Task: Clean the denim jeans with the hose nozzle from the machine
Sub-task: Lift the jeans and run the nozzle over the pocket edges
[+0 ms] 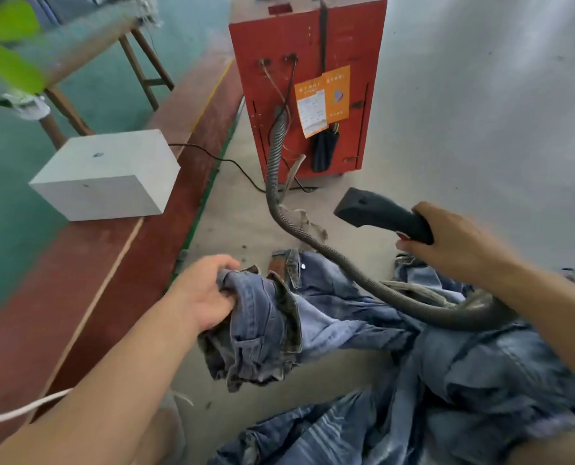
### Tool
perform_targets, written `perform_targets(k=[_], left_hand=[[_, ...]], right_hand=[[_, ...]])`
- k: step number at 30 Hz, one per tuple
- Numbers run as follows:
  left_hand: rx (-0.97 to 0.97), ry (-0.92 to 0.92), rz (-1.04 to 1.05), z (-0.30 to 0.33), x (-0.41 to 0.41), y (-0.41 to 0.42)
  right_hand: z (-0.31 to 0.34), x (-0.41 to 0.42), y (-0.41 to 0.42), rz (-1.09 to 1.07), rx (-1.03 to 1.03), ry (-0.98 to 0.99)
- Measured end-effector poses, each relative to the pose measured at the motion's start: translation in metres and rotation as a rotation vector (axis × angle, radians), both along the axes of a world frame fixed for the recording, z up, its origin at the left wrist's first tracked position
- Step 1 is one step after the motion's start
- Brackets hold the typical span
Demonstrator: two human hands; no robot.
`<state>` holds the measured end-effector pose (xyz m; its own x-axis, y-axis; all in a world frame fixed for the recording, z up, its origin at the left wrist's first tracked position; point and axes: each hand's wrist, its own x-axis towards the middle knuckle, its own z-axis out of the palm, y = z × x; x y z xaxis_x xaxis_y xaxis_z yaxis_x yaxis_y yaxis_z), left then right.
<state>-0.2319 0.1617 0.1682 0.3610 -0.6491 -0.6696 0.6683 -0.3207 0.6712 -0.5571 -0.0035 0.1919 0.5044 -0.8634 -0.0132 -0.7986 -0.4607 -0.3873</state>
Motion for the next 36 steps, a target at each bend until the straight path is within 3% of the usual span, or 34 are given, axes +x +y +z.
perform_targets(k=[2, 3, 5, 7, 8, 9, 15, 19, 26, 32, 36], left_hand=[[-0.227, -0.062, -0.030, 0.004, 0.012, -0.007], [-0.200, -0.188, -0.171, 0.001, 0.014, -0.008], [0.188, -0.461, -0.714, -0.022, 0.011, 0.000], [0.538, -0.429, -1.283, -0.049, -0.003, 0.009], [0.584, -0.405, -1.436, -0.060, -0.011, 0.012], [0.575, -0.398, -1.462, -0.067, -0.017, 0.012], [0.253, -0.304, -0.920, -0.055, 0.019, -0.013], [0.085, -0.099, -0.716, -0.028, 0.047, -0.013], [-0.158, 0.085, -0.714, 0.004, 0.046, -0.003], [-0.157, 0.016, -0.606, 0.009, 0.042, -0.007], [-0.128, -0.033, -0.756, 0.020, 0.048, -0.007]], right_hand=[[-0.001, 0.001, -0.006, 0.003, -0.032, 0.009], [0.001, 0.003, -0.010, 0.001, -0.050, 0.006], [0.003, 0.007, -0.019, -0.011, -0.073, -0.026], [0.002, 0.011, -0.027, -0.030, -0.076, -0.057], [0.001, 0.012, -0.030, -0.033, -0.069, -0.059], [-0.001, 0.012, -0.032, -0.030, -0.058, -0.051], [-0.006, 0.005, -0.034, 0.021, -0.006, 0.045], [0.002, 0.002, -0.024, 0.088, 0.030, 0.058], [0.019, 0.001, 0.001, 0.167, 0.015, -0.003], [0.023, 0.004, 0.017, 0.182, 0.016, -0.053], [0.022, 0.006, 0.018, 0.231, -0.039, -0.011]])
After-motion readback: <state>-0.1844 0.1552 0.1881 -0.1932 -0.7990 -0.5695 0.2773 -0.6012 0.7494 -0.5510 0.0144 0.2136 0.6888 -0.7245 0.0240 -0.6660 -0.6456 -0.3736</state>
